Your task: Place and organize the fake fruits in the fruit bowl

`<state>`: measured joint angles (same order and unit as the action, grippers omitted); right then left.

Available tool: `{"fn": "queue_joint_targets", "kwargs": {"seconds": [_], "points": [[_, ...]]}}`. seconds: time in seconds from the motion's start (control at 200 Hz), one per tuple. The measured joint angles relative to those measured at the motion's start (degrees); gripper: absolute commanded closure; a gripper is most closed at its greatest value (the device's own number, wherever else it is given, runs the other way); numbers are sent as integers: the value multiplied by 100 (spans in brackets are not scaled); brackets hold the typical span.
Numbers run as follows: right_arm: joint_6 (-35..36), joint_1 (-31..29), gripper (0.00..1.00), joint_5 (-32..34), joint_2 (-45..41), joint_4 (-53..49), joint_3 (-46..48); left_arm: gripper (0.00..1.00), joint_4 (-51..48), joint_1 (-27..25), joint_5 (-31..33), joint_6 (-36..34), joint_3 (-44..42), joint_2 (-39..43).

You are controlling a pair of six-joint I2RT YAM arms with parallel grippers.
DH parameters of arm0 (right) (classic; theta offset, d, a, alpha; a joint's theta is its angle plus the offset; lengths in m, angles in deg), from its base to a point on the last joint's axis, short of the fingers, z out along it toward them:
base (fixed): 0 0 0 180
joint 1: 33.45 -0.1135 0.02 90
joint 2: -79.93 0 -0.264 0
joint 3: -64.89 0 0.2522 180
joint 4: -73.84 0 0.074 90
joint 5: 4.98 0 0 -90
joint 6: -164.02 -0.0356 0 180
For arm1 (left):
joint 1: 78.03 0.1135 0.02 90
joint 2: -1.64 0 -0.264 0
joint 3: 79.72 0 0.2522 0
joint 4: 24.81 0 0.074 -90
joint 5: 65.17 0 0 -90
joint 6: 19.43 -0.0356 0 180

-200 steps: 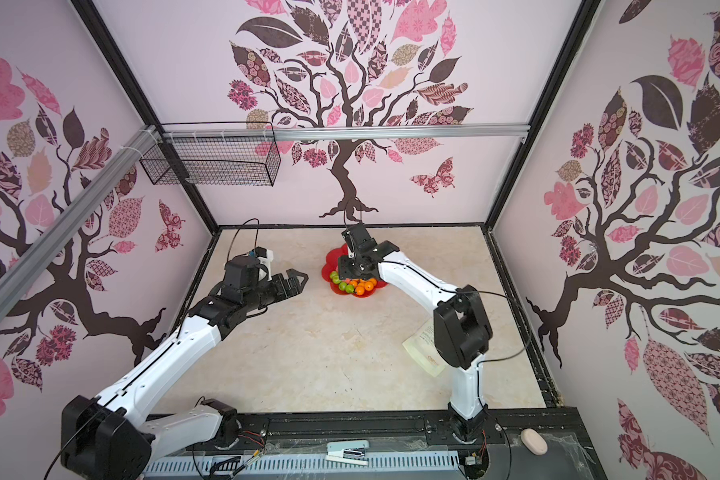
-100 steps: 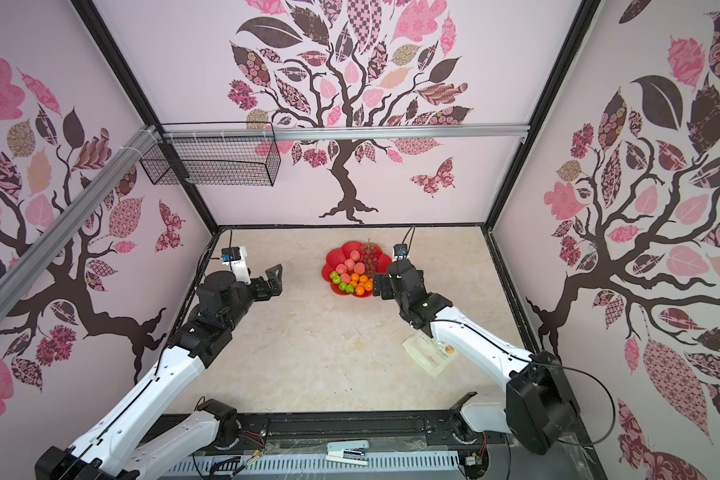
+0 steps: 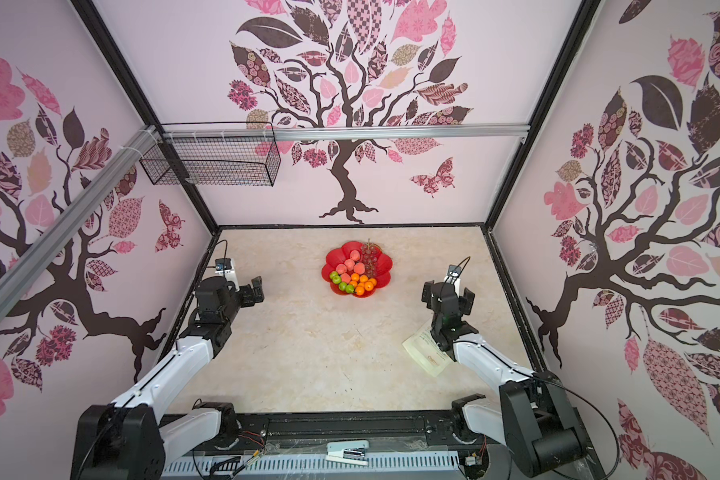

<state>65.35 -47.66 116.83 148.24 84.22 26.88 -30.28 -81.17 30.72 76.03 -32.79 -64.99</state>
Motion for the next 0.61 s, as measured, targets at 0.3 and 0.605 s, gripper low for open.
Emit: {"fn": "queue_joint_targets", "kwargs": {"seconds": [0.3,0.605], "points": [[55,216,0,-168,903,1550,413,1,1237,92,-382,-260,-387,-1034],[-188,758,0,-793,1093,2238,544,2,2468,584,-542,-243,-789,-1390]]}}
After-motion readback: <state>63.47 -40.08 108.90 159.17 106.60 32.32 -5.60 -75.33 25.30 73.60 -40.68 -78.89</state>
